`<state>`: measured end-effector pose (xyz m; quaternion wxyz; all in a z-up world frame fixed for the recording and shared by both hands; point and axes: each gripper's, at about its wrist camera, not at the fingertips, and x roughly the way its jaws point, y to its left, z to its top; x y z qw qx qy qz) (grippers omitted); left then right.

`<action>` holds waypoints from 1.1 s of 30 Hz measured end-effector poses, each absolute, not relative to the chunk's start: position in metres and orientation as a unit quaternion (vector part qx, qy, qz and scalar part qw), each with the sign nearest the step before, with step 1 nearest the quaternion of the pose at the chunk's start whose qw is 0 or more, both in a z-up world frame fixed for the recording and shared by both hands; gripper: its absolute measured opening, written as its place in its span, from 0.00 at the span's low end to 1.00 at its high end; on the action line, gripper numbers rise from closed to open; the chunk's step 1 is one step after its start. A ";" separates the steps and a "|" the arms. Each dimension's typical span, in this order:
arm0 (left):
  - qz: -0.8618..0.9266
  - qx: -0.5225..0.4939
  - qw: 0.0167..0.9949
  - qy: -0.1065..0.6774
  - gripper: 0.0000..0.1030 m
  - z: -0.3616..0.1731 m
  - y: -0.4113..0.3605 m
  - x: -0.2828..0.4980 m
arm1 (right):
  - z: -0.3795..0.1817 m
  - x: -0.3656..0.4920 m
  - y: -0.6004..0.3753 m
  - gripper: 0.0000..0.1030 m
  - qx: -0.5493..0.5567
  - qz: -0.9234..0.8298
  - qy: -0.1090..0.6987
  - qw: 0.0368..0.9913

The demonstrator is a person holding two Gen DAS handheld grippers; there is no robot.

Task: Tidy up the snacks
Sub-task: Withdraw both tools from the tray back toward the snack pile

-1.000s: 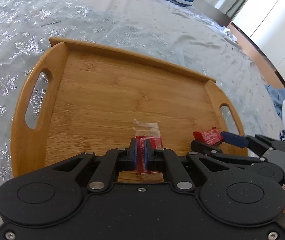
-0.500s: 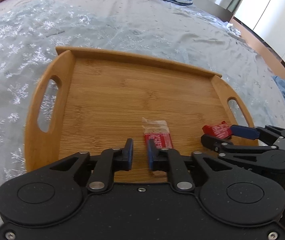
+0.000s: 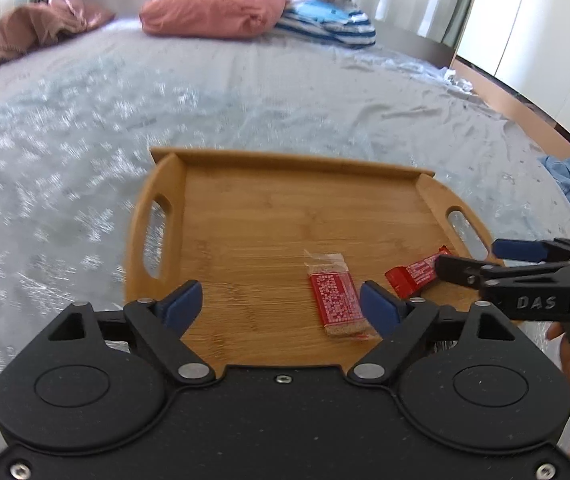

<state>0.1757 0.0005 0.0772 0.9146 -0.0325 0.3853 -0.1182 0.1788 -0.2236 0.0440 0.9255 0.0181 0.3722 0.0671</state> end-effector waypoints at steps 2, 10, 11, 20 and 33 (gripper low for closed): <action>-0.114 -0.023 0.920 0.374 0.87 0.082 0.003 0.163 | 0.050 0.167 -0.225 0.96 0.021 0.068 0.358 0.931; -0.110 -0.023 0.936 0.333 0.98 0.091 0.018 0.108 | 0.063 0.115 -0.233 1.00 0.030 0.065 0.303 0.950; -0.109 -0.025 0.937 0.331 0.98 0.090 0.020 0.103 | 0.063 0.108 -0.233 1.00 0.030 0.065 0.297 0.952; -0.090 -0.024 0.945 0.313 0.99 0.072 0.033 0.066 | 0.055 0.061 -0.234 1.00 0.008 0.038 0.256 0.966; -0.089 -0.013 0.954 0.286 1.00 0.053 0.038 0.038 | 0.026 0.017 -0.238 1.00 0.014 0.017 0.232 0.972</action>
